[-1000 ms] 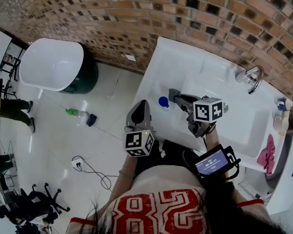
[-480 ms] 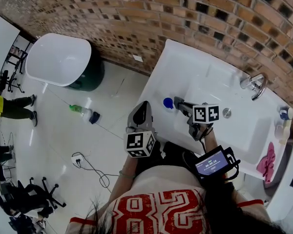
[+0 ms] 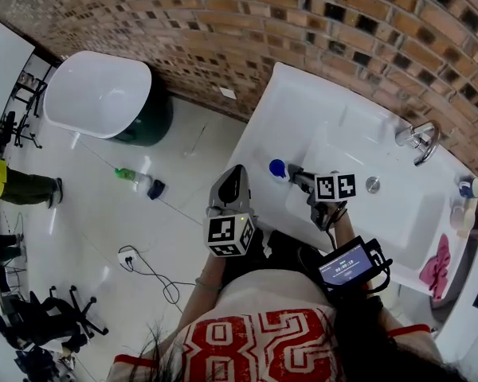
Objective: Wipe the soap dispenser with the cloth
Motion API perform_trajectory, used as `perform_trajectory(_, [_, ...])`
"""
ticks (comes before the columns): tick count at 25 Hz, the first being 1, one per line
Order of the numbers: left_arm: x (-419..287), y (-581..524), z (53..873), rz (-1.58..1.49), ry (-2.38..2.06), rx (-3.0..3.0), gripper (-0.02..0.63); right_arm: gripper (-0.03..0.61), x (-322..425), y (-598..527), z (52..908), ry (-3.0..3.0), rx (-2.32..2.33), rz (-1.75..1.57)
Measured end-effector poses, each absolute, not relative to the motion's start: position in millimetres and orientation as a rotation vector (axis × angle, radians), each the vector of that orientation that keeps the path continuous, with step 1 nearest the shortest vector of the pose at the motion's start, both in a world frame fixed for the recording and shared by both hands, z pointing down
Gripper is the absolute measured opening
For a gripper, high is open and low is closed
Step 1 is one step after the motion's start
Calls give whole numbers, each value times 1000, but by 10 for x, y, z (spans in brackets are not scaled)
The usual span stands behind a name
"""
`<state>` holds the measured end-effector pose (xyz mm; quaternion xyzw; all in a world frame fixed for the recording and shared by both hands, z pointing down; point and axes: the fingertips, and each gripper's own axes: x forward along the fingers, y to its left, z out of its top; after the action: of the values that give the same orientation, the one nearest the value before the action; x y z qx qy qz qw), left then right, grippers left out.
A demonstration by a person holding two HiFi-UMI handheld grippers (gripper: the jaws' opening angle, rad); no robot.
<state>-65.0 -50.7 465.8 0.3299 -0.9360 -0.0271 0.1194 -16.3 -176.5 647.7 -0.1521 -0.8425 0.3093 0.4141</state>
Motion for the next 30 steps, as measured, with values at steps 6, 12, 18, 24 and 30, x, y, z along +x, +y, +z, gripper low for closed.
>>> perform_trajectory(6, [-653,-524,4660,-73,-2735,967,3,51,-430,-1888,5831,-2261,-488,773])
perform_trajectory(12, [-666,-519,4665,-74,-2741,961,3,51,-591,-1799,5341,-2353,-611,691])
perform_trajectory(18, [-686,-480,4661,-84,-2748,945,3,50,-571,-1641,5383,-2327,-664,677])
perform_trajectory(24, [-699,-435,4669,-89,-2750,929,3,51,-567,-1673,5600,-2306,-604,694])
perform_trajectory(30, [-711,-411,4680,-90,-2751,929,3,50,-513,-1698,5957,-2252,-528,740])
